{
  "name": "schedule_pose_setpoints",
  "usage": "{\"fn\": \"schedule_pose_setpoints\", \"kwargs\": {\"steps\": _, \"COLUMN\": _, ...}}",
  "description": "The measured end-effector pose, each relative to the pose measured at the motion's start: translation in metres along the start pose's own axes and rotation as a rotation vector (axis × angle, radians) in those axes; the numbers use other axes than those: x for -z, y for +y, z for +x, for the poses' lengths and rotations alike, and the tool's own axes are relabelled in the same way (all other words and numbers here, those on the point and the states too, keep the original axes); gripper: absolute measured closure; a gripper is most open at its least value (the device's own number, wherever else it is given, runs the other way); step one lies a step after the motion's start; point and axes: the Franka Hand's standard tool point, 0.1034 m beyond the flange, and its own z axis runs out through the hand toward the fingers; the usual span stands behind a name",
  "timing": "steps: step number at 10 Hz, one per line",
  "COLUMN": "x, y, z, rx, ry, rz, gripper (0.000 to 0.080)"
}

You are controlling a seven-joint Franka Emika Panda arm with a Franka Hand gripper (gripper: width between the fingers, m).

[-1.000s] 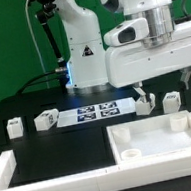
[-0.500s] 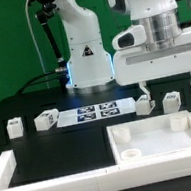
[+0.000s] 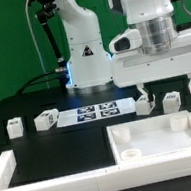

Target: Assemble square table

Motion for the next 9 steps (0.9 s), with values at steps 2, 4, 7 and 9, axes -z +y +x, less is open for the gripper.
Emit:
{"fn": "schedule_pose_setpoints", "kwargs": {"steps": 2, "x": -0.01, "y": 0.004, "z": -0.015, "rx": -0.025, "ry": -0.212, "rz": -0.03, "gripper": 0.0151}}
{"fn": "schedule_pose_setpoints", "kwargs": {"steps": 4, "x": -0.011, "y": 0.006, "z": -0.015, "rx": -0.071, "ry": -0.358, "rz": -0.003, "gripper": 0.0151}}
{"fn": "schedule_pose_setpoints", "kwargs": {"steps": 7, "x": -0.014, "y": 0.011, "z": -0.016, "rx": -0.08, "ry": -0.566, "rz": -0.009, "gripper": 0.0151}}
{"fn": "schedule_pose_setpoints", "kwargs": {"steps": 9, "x": -0.025, "y": 0.001, "z": -0.025, "rx": -0.099, "ry": -0.643, "rz": -0.014, "gripper": 0.0151}}
